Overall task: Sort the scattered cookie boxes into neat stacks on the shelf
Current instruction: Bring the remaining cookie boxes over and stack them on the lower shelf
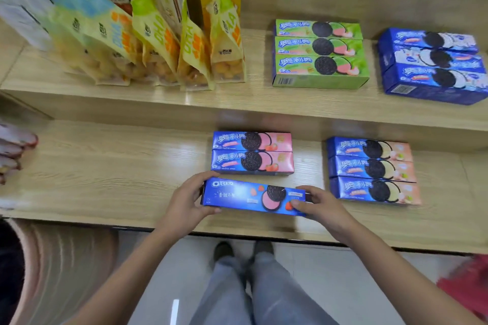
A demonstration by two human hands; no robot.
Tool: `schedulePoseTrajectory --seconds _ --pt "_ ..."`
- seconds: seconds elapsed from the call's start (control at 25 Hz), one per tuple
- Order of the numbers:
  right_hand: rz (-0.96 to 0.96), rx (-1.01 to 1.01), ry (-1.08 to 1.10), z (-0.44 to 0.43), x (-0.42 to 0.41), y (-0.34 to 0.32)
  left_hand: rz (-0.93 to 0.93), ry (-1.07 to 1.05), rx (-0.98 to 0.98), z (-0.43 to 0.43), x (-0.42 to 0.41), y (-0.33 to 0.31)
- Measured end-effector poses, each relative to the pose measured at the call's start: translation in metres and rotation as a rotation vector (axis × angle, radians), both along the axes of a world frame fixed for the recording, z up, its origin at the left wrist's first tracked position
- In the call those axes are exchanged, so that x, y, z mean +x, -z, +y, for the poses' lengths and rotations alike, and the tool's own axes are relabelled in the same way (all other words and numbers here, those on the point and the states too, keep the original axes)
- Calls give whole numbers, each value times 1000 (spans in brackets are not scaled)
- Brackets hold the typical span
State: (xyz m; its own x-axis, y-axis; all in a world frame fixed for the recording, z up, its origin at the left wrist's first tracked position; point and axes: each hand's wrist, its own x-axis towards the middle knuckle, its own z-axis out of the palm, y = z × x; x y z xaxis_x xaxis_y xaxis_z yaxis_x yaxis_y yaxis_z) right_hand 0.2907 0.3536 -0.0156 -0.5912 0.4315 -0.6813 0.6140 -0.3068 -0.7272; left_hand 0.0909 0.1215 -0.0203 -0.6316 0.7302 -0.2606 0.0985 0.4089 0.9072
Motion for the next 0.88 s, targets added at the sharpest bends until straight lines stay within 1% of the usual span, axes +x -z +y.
schedulePoseTrajectory --seconds 0.08,0.12,0.2,0.36,0.48,0.6,0.68,0.8,0.88 --pt "9 104 45 2 1 -2 36 3 -41 11 5 5" --pt "13 131 85 4 1 -3 20 -18 -62 16 7 7" --pt "34 139 150 8 3 -5 -76 -44 -65 21 8 11" --pt "43 128 163 12 7 -2 -298 -68 15 20 6 21" --pt "64 131 163 9 7 2 -344 -136 12 16 8 28" --pt "81 157 128 5 5 9 -277 -160 -68 13 11 33" --pt "87 190 79 4 3 13 -147 -187 -128 13 11 34" --pt "62 259 -2 2 -1 22 66 -147 -210 18 9 36" --pt "41 342 -39 -1 -4 26 102 -138 -225 20 9 40"
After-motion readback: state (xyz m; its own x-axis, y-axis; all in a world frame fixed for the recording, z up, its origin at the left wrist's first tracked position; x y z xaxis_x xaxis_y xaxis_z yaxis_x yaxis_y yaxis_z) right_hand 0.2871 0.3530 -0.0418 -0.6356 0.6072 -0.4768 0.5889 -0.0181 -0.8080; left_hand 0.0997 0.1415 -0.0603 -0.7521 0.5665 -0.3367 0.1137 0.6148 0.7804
